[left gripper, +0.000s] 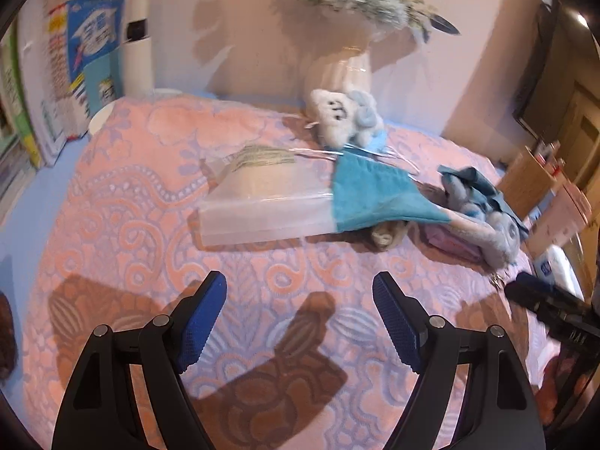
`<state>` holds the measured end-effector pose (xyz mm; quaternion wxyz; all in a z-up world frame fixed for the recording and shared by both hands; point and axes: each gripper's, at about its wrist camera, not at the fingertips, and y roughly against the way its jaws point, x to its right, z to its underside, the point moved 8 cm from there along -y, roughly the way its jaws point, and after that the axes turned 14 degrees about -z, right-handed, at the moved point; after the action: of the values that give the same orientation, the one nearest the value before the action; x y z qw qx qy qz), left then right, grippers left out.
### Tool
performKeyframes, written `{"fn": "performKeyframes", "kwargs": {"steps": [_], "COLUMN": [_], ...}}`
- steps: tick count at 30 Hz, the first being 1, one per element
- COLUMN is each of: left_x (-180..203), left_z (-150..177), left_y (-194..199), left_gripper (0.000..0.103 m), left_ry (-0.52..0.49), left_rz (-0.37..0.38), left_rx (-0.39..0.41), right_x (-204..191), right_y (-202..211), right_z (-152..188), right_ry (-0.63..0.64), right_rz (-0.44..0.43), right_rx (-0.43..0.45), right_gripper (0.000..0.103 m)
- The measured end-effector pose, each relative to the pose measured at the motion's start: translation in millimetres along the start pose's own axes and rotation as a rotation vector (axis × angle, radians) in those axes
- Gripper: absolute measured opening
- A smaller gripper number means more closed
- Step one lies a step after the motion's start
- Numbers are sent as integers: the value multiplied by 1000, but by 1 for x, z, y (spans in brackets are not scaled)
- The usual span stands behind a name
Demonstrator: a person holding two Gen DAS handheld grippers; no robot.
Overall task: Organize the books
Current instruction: 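Move both tools back over the items on the bed, then grasp the teal pouch with the left tool while the right tool grasps the grey plush toy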
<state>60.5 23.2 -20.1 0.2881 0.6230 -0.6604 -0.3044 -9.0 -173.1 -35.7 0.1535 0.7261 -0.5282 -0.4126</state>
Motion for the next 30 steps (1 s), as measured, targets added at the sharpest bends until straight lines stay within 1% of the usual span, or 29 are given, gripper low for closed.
{"fn": "performKeyframes", "kwargs": {"steps": [2, 4, 5, 6, 7, 9, 12, 14, 15, 16, 17, 19, 20, 21, 22, 23, 24, 27, 29, 30], "left_x": [11, 27, 34, 43, 53, 65, 73, 79, 81, 85, 88, 92, 92, 92, 91, 90, 88, 84, 82, 81], "left_z": [-6, -16, -21, -25, -30, -35, -39, -41, -41, -42, -41, -40, -40, -40, -43, -45, -47, -57, -63, -64], "left_y": [6, 11, 11, 9, 5, -6, -21, -30, -31, -33, -35, -40, -41, -40, -36, -33, -28, -9, 3, 13], "left_gripper": [79, 79, 79, 79, 79, 79, 79, 78, 76, 67, 61, 27, 23, 19, 14, 14, 14, 9, 9, 9], "left_ry": [-39, -109, -144, -187, -238, -290, -318, -332, -337, -343, -345, -345, -339, -326, -307, -293, -280, -243, -224, -214], "left_rz": [13, 10, 1, -11, -26, -21, -18, -14, -6, 9, 19, 49, 55, 67, 83, 88, 91, 112, 129, 152], "left_rx": [11, 30, 39, 46, 54, 54, 31, 26, 24, 18, 9, -17, -22, -19, -9, -1, 14, 61, 82, 92], "right_x": [-1, 2, 4, 5, 7, 12, 19, 25, 27, 29, 30, 30, 27, 26, 25, 24, 23, 22, 21, 19], "right_y": [8, 15, 16, 17, 16, 9, -4, -16, -21, -26, -30, -34, -34, -32, -30, -27, -24, -16, -11, -7], "right_z": [-7, -21, -27, -33, -37, -42, -44, -44, -44, -45, -46, -50, -51, -53, -54, -55, -57, -58, -59, -60], "right_ry": [-13, -9, -9, -9, -8, -1, 1, -24, -42, -60, -77, -106, -107, -98, -85, -72, -66, -79, -84, -89], "right_rz": [-6, 13, 7, -3, -12, -16, -19, -47, -67, -87, -108, -156, -168, -157, -135, -113, -101, -110, -110, -114], "right_rx": [6, 11, 11, 14, 16, -16, -40, -65, -72, -77, -79, -65, -55, -47, -38, -28, -20, -2, 10, 26], "right_gripper": [82, 90, 99, 100, 100, 100, 100, 100, 100, 100, 100, 98, 91, 83, 79, 71, 65, 65, 64, 64]}}
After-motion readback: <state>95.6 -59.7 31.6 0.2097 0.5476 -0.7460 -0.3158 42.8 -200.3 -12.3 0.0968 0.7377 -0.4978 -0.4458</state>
